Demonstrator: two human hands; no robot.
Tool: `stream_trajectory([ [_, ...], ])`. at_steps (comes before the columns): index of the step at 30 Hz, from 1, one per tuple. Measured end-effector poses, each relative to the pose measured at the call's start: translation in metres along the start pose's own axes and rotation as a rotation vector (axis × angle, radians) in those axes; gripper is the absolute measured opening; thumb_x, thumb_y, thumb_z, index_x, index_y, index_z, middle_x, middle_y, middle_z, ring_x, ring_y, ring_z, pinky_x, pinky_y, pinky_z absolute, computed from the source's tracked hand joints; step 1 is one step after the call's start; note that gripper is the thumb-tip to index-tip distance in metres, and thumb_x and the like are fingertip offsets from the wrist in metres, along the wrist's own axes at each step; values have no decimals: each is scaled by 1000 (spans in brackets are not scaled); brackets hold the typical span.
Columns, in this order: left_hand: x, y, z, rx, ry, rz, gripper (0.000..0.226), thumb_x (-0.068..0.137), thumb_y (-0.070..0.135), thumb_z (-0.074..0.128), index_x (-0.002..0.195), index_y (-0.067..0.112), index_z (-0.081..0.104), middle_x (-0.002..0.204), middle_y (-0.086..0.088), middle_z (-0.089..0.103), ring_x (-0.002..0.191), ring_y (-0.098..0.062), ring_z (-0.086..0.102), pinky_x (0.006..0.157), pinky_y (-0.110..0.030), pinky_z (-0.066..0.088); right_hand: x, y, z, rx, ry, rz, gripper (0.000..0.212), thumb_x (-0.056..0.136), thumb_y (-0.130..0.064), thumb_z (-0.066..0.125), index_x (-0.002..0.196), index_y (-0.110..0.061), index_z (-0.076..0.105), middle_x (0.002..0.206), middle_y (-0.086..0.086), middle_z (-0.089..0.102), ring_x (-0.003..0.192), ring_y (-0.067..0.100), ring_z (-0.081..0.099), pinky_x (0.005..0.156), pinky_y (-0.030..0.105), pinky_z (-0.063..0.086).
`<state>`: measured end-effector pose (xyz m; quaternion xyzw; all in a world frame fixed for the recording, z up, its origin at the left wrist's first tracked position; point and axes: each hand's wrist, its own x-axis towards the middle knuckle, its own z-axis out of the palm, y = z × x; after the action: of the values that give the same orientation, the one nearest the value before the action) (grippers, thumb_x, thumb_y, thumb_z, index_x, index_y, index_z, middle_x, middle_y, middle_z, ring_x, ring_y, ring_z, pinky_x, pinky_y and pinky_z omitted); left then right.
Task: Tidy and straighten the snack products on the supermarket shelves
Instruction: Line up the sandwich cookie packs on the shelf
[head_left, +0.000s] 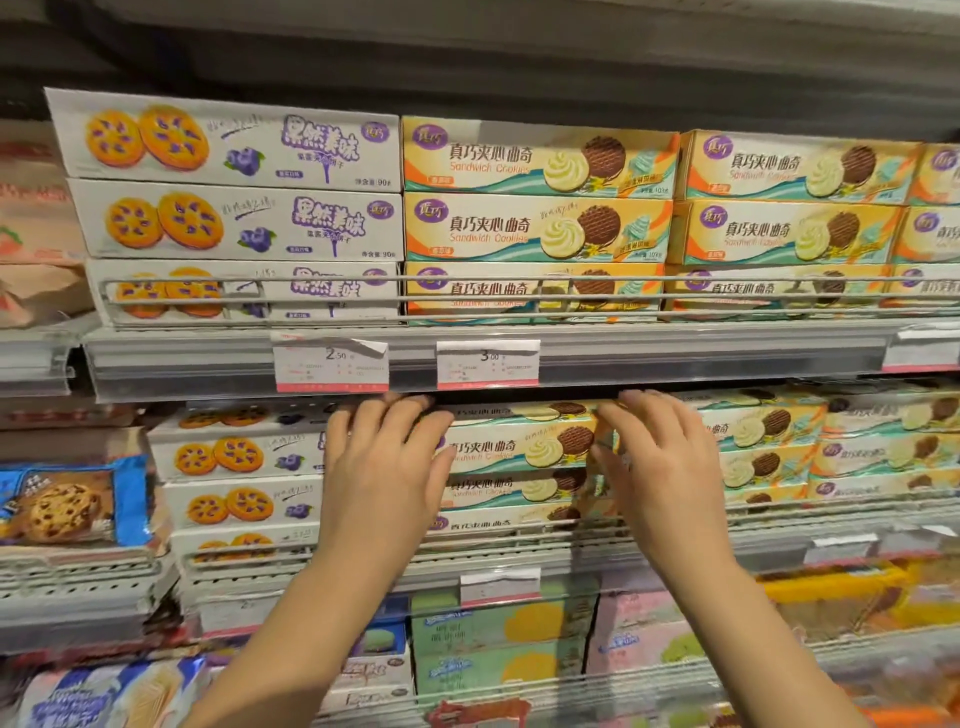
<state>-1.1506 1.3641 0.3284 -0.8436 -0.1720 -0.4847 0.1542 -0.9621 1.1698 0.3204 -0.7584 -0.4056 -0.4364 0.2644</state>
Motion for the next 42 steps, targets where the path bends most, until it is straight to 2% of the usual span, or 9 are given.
stream_trajectory([
  [8,8,-2,8,1,-40,-34,24,85,25,77,106,16,70,108,-7,71,94,-36,57,81,-47,41,13,6,9,-63,-58,-42,38,84,-24,78,119,-12,71,115,9,69,109,38,59,93,52,47],
  [16,0,-6,2,-141,-29,-34,32,90,27,65,120,15,67,123,-8,66,105,-35,54,91,-49,40,2,-5,-3,-9,-67,-50,42,94,-26,65,131,-7,63,127,14,65,118,37,56,103,51,44],
  [21,-49,-10,-19,-354,89,-62,26,90,13,66,115,11,73,129,-6,66,121,-33,56,108,-56,37,-54,-42,-16,193,-80,-87,34,93,-21,58,123,-6,68,123,10,67,113,33,60,98,46,49],
  [25,-112,-10,-28,-488,17,-175,19,86,6,66,102,9,76,117,-2,69,118,-28,57,106,-44,41,-111,-81,6,302,-283,-168,39,91,-19,60,128,-7,65,134,10,62,123,32,58,106,43,46],
  [28,-161,-20,-29,-483,-138,-312,21,90,19,57,100,18,76,111,7,69,110,-19,60,98,-44,46,-133,-103,23,301,-405,-151,52,93,-24,59,142,-9,54,150,9,49,139,30,46,114,45,39],
  [32,-214,-43,-22,-486,-262,-436,20,94,25,54,106,22,70,111,12,65,110,-14,58,95,-45,48,-138,-121,36,242,-451,-133,55,91,-26,57,143,-8,53,150,13,48,140,33,43,113,51,40],
  [35,-237,-60,-20,-481,-312,-673,16,95,18,59,102,28,68,108,17,63,108,-8,57,94,-43,49,-137,-129,39,204,-456,-69,56,92,-30,52,143,-7,53,147,14,50,137,35,44,113,51,39],
  [38,-250,-80,-17,-490,-317,-919,23,96,17,62,111,34,64,116,17,59,117,-17,56,96,-44,50,-135,-138,39,160,-460,-24,59,89,-29,59,143,-6,52,143,15,51,134,36,45,112,51,40],
  [42,-256,-112,-6,-433,-333,-1047,44,97,21,64,140,21,54,135,2,55,128,-27,52,101,-46,48,-132,-148,38,115,-477,32,61,85,-26,68,140,-3,54,140,15,53,132,37,47,108,53,44],
])
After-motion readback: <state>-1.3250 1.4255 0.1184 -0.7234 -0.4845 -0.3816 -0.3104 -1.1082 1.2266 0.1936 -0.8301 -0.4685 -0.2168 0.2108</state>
